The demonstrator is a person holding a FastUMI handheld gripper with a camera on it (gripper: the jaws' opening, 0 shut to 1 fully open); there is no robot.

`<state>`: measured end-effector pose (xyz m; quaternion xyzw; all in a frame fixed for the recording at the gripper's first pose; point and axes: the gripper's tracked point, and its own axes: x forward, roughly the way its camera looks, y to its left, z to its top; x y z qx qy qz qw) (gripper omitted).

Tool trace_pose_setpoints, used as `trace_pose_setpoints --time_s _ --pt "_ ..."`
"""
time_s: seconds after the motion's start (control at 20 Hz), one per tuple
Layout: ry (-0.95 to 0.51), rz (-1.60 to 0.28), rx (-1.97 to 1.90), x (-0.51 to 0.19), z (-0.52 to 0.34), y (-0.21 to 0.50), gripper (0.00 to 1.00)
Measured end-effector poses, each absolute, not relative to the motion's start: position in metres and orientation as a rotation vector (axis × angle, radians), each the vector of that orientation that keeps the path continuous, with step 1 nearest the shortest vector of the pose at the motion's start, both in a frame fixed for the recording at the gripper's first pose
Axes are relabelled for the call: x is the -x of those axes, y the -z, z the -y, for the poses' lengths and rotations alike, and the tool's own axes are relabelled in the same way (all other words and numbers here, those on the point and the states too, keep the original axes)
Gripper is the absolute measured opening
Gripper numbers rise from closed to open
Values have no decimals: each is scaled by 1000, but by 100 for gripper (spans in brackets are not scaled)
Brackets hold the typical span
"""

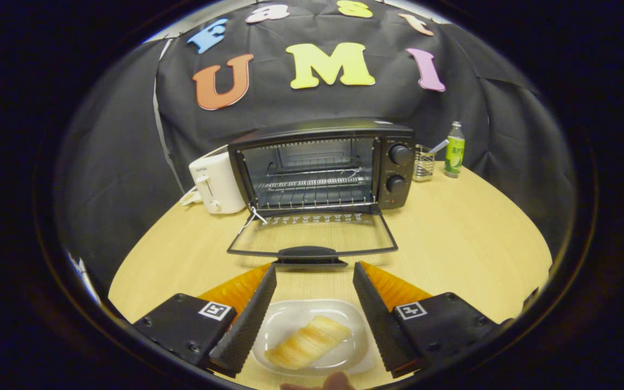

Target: Open the toaster oven, put the food inside, and close the toaster oven door.

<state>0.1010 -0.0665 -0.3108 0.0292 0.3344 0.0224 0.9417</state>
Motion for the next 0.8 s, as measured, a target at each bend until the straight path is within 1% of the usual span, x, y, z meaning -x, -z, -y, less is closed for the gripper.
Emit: trace_pose_setpoints --time_s 0.05,0.15,0.35,0.65,0.8 --pt "-40 -680 -69 -91 67 311 98" --pt "-29 -700 -83 -70 67 317 100" --pt "-5 -741 -135 -41 59 341 100" --pt "138 -793 -196 -25 67 374 100" --pt "149 -796 -207 -27 63 382 100"
